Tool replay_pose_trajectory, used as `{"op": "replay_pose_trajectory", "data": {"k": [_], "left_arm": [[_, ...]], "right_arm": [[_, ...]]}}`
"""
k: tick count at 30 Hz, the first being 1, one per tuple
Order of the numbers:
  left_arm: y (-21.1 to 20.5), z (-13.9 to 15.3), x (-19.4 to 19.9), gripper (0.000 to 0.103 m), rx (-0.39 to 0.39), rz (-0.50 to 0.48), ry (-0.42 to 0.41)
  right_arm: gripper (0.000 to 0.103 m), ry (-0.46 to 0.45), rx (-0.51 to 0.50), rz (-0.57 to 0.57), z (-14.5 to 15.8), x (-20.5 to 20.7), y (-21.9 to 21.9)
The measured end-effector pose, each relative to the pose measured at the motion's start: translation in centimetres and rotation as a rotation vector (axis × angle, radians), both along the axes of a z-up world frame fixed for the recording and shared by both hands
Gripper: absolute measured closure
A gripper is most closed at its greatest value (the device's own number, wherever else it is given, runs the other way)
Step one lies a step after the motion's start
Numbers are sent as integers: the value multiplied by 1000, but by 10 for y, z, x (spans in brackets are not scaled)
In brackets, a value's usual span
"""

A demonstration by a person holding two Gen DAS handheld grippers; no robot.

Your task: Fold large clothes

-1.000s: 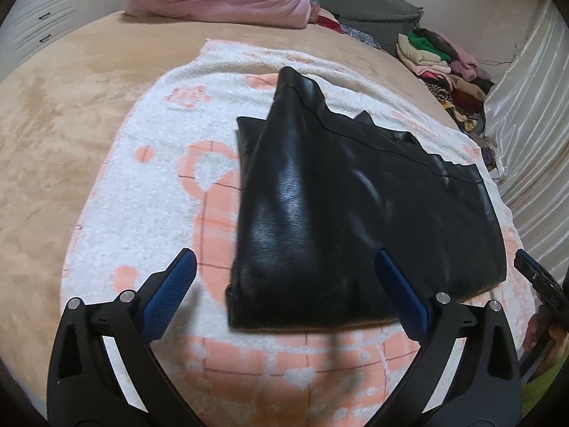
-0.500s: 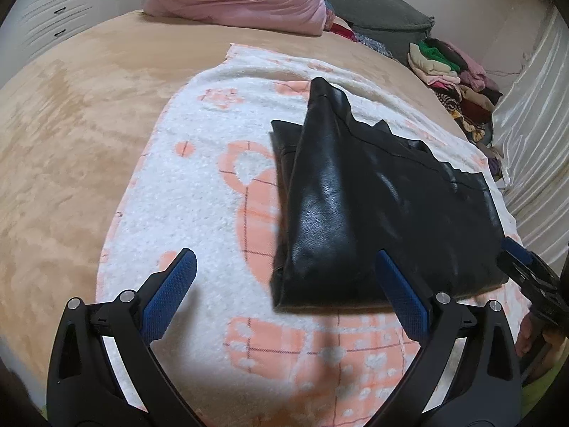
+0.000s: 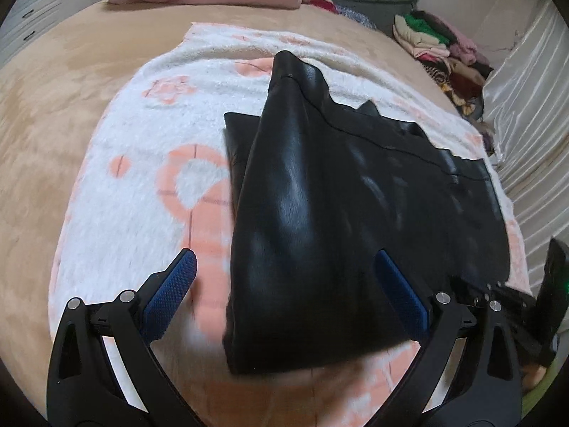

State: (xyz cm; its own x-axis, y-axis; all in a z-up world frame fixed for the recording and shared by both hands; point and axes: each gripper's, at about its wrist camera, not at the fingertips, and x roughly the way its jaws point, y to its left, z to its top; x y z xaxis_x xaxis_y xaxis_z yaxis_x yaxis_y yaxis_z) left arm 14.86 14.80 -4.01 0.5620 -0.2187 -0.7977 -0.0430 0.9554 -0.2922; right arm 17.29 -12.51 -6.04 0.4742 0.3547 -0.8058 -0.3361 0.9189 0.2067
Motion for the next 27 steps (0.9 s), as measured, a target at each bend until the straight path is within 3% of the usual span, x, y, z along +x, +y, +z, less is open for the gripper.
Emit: {"op": "replay_pose_trajectory", "data": {"k": [4,8,10,13,15,19,22,27], "left_arm": [[2,-12,28,9,15,-2,55],[13,-28,53,9,-92,-19,101],[17,-31,58,10,-121,-22,99],[17,-30,58,39,-172,-43,73],[11,-27,54,49,-153,-58,54],[8,-19,48,54,-142,-76,19],[8,-15,47,55,-145,-86,8],[9,-6,49,58,-148,-95,-11]], "right_arm": [[99,20,35,-5,-7,3,-5],[99,47,63,6,4,9,-10],[99,4,86,-6,20,19,-11],[98,-42,74,-38,35,43,-11],[98,-69,61,-54,42,64,-7],[98,-57,41,-79,41,111,5],[99,37,-12,-108,12,144,13],[101,78,41,-141,-7,155,6]]}}
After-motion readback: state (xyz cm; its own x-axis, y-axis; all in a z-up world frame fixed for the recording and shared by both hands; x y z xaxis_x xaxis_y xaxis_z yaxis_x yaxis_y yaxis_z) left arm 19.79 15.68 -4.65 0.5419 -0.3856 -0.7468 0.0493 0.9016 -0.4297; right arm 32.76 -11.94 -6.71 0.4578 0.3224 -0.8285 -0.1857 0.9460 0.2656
